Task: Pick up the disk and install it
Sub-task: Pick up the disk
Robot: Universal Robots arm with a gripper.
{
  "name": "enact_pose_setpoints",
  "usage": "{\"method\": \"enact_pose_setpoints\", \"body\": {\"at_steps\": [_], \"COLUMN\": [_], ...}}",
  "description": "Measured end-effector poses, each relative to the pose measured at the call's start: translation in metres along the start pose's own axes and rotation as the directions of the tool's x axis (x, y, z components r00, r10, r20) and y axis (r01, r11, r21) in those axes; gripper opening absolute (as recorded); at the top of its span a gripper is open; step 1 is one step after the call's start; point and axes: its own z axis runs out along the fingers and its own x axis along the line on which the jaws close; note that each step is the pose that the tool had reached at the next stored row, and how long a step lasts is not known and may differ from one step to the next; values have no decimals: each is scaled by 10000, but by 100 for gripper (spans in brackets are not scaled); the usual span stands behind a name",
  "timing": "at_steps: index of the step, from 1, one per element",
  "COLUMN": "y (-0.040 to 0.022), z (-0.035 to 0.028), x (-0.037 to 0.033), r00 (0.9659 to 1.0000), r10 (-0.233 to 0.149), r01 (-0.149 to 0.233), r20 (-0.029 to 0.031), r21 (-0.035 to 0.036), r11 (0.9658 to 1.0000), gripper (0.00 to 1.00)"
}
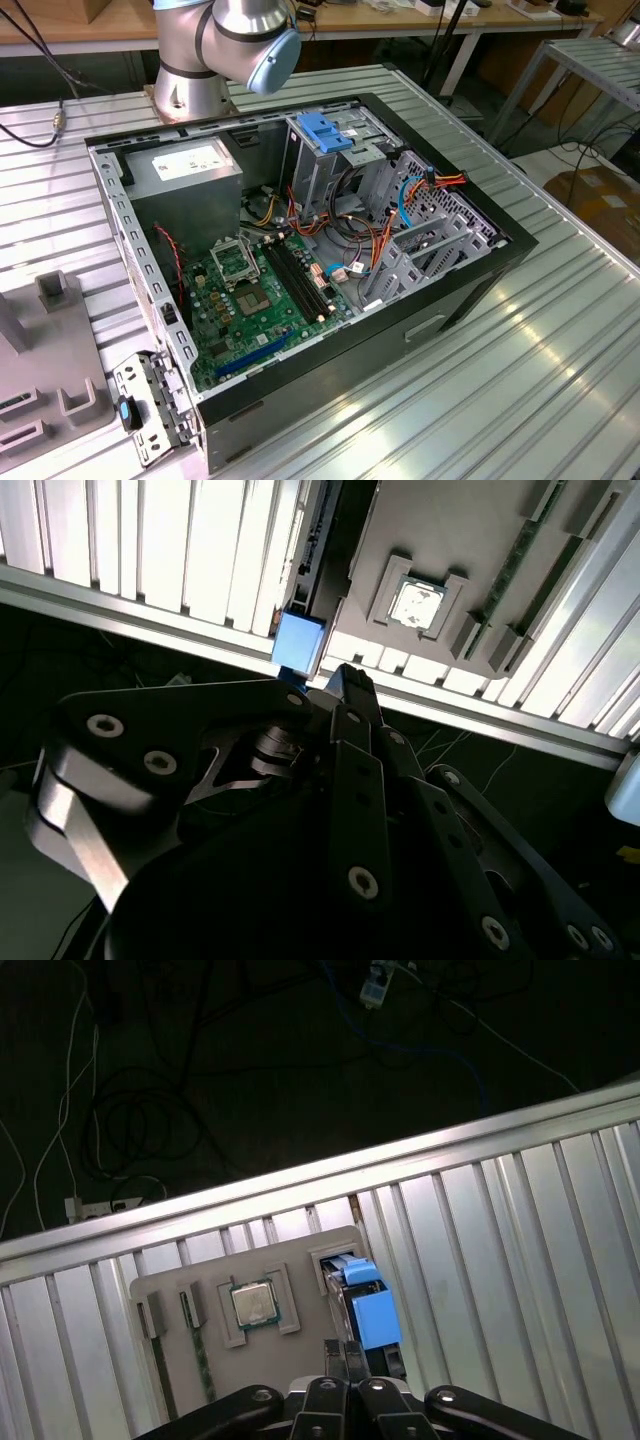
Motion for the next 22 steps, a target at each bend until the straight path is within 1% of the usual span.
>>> {"method": "enact_pose_setpoints", "body": {"at_steps": [8,10,12,13,14,15,16,17,19,22], "y": [0,5,13,19,25,30,33,37,45,49], "z": [2,7,13,16,18,23,33,43,55,57], "x": [-3,-23,-52,-75,-95,-116,-125,-125,-122,-122], "r00": [10000,9999,9998,9996,9995,9993,9994,9994,9995,9995], "r10": [-1,2,5,10,12,15,16,15,14,14], "r01": [1,-1,-2,-4,-4,-3,-1,1,2,2], "r20": [-6,-103,-188,-265,-322,-362,-354,-339,-317,-307], "r21": [7,65,151,215,264,326,413,475,516,527], "r11": [10000,10000,9999,9998,9997,9995,9991,9989,9987,9986], "gripper": [11,11,11,11,11,11,11,11,11,11]}}
